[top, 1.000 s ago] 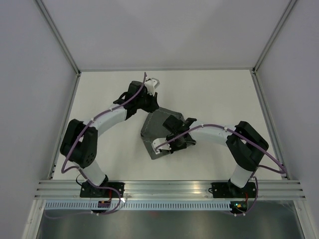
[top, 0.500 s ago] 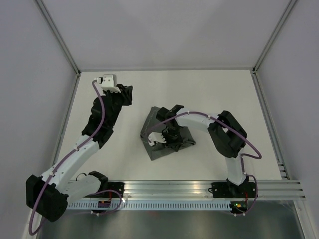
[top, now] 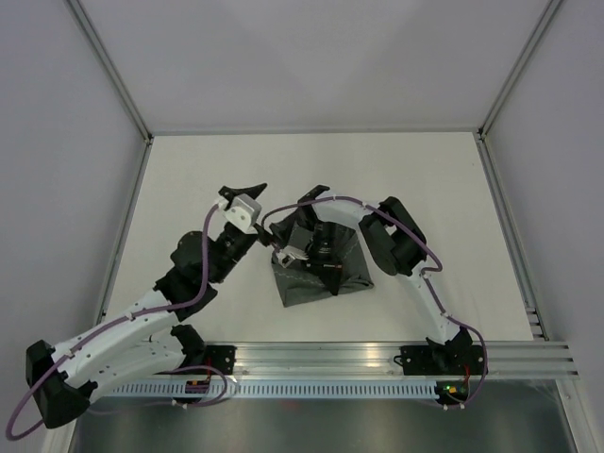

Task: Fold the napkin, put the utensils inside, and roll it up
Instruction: Roll the napkin at the center of the board.

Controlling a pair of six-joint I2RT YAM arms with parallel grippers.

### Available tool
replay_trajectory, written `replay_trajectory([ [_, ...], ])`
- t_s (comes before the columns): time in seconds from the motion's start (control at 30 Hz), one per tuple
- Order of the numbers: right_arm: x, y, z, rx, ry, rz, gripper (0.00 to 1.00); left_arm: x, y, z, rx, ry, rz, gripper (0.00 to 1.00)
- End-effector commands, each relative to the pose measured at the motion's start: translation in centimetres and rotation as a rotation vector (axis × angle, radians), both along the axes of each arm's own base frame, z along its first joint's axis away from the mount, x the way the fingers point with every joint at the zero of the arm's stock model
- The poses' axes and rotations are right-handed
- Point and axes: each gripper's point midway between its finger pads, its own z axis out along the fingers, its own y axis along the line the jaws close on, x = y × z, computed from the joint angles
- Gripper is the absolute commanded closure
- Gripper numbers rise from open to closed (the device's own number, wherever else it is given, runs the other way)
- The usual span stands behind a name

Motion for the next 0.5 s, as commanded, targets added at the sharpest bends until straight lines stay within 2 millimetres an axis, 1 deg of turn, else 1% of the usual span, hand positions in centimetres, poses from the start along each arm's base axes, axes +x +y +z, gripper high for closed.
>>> replay_trajectory([
  [0.0, -0.1, -0.7, -5.3, -0.018, 0.032, 0.070, 0.99, -1.7, -2.2, -2.0, 0.230, -0.061, -0.040, 0.08],
  [0.07, 0.0, -0.5, -5.2, -0.011, 0.034, 0.052, 1.00, -2.5, -2.5, -2.9, 0.251, -0.048, -0.044, 0.12],
  [0.1, 0.0, -0.5, -5.2, -0.015, 0.037, 0.045, 0.99, -3.5, -3.2, -4.3, 0.283, -0.023, -0.078, 0.12],
  [0.13, 0.1, -0.7, -5.2, -0.021, 0.041, 0.036, 1.00, -4.0, -3.5, -5.3, 0.314, -0.006, -0.099, 0.19],
  [0.17, 0.0, -0.8, -5.2, -0.023, 0.042, 0.033, 0.99, -4.4, -4.2, -6.5, 0.348, 0.024, -0.119, 0.21],
  [0.2, -0.1, -1.0, -5.2, -0.030, 0.047, 0.031, 0.99, -5.3, -4.8, -8.0, 0.401, 0.053, -0.146, 0.21],
  [0.23, -0.1, -1.1, -5.3, -0.033, 0.052, 0.026, 1.00, -5.7, -5.3, -9.2, 0.436, 0.067, -0.156, 0.21],
  [0.27, 0.1, -1.1, -5.4, -0.037, 0.049, 0.013, 0.99, -6.0, -6.2, -11.0, 0.495, 0.088, -0.172, 0.20],
  [0.3, 0.1, -1.2, -5.4, -0.039, 0.051, 0.008, 0.99, -6.8, -7.2, -12.4, 0.541, 0.099, -0.202, 0.20],
  [0.33, 0.2, -1.0, -5.4, -0.035, 0.052, -0.001, 0.99, -7.1, -7.7, -13.7, 0.589, 0.116, -0.212, 0.19],
  [0.37, 0.4, -0.8, -5.6, -0.032, 0.040, -0.013, 1.00, -7.1, -8.5, -16.2, 0.671, 0.141, -0.220, 0.19],
  [0.43, 0.6, -0.6, -5.7, -0.033, 0.028, -0.029, 1.00, -7.8, -9.5, -18.0, 0.751, 0.154, -0.245, 0.19],
  [0.47, 0.7, -0.6, -5.8, -0.037, 0.024, -0.031, 1.00, -7.9, -10.3, -19.6, 0.800, 0.177, -0.266, 0.19],
])
